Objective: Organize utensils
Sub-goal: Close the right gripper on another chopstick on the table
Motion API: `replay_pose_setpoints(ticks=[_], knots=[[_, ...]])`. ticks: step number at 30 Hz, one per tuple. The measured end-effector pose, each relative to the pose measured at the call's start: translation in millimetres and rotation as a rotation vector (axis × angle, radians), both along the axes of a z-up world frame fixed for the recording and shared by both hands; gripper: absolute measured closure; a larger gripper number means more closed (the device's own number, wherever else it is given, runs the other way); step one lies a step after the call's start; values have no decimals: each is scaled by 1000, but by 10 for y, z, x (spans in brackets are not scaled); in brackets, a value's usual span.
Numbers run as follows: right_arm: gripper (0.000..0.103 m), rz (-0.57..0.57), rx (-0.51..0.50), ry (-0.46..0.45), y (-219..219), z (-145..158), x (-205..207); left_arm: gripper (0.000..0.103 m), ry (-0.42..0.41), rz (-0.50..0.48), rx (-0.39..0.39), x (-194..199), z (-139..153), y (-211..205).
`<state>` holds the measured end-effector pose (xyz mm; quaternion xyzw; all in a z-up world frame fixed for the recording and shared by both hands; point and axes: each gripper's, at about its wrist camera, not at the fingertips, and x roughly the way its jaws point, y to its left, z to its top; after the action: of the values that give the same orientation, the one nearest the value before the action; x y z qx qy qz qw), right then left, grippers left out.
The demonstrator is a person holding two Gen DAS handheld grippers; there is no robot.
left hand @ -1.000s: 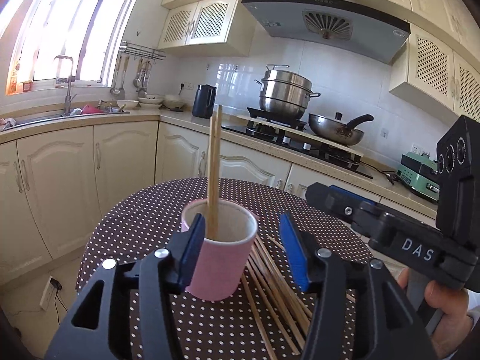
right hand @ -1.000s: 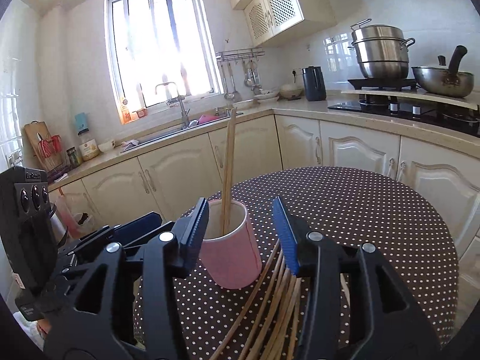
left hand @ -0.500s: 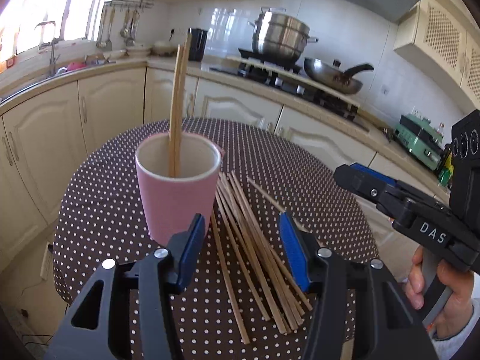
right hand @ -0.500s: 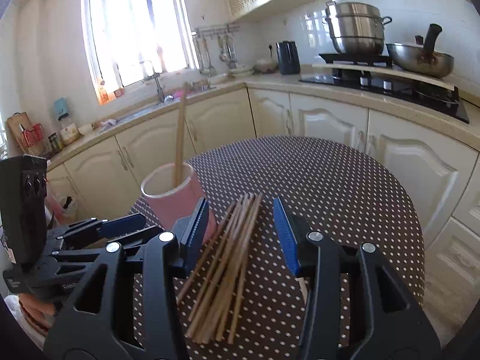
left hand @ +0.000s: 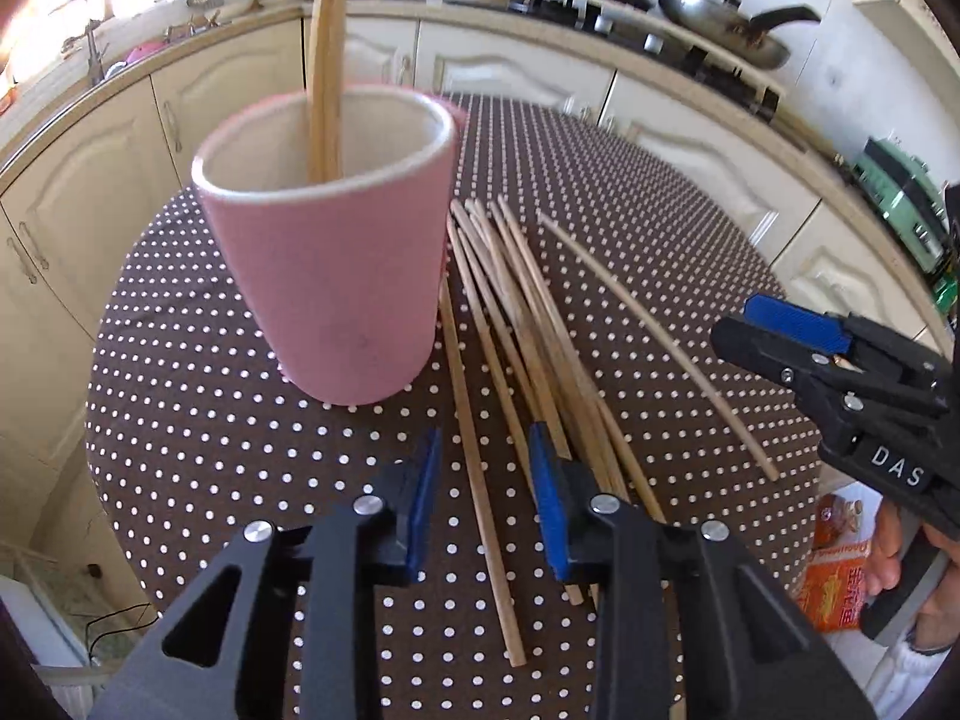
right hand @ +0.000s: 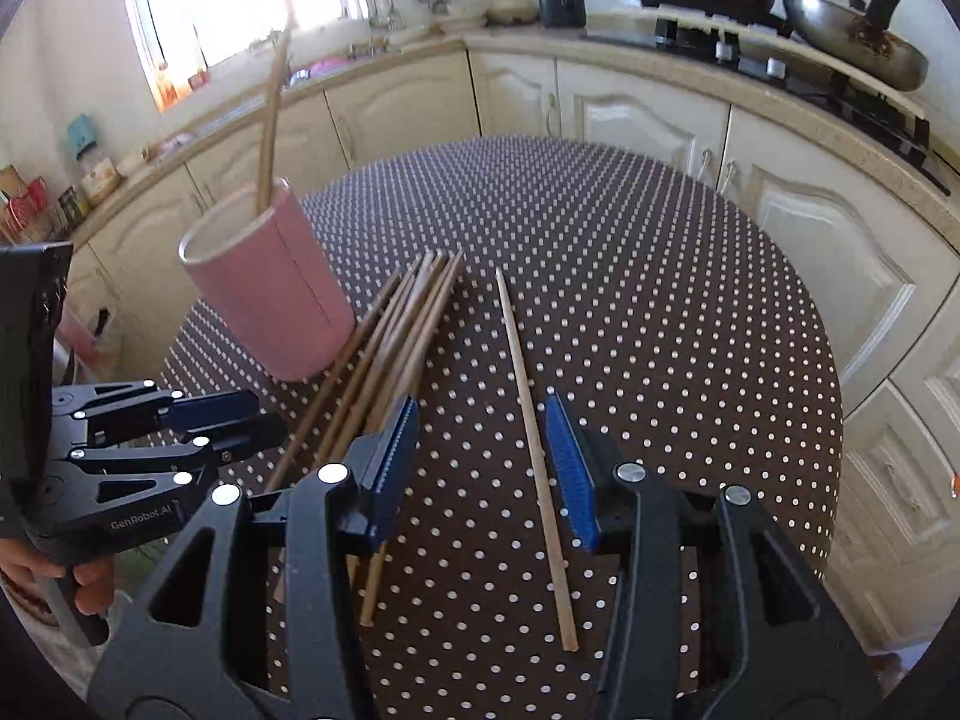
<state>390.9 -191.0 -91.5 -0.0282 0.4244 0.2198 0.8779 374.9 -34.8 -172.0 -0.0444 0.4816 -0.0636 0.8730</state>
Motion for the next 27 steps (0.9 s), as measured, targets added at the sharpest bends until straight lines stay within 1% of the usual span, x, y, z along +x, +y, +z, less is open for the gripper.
replay_pose_setpoints(ticks=[1,4,7,9,15,17,19,22,23,24,26,27], knots=[[58,9,-18,28,19,-35,46,73,14,3,19,41,-25,-16],[59,28,-76,84,69,-115,178,73,61,6,33,159,-107,-43],[61,36,-109,130,91,-180,310,73,82,19,56,234,-178,-55],[65,34,-125,152,95,-212,394,73,80,26,51,267,-198,-39],[67,57,-184,237,157,-355,625,76,94,34,58,424,-229,-78],[67,66,-211,254,201,-405,679,81,93,28,81,458,-233,-117],[67,73,-231,269,244,-450,718,84,97,37,81,476,-225,-147],[69,100,-279,276,333,-476,783,91,97,45,88,544,-228,-170],[71,113,-297,279,358,-481,794,95,95,45,92,566,-229,-172],[78,118,-304,285,391,-484,827,97,91,43,102,587,-228,-183],[87,122,-325,294,437,-488,873,97,87,39,105,603,-231,-198],[90,124,-332,299,474,-488,886,97,85,35,111,608,-231,-211]])
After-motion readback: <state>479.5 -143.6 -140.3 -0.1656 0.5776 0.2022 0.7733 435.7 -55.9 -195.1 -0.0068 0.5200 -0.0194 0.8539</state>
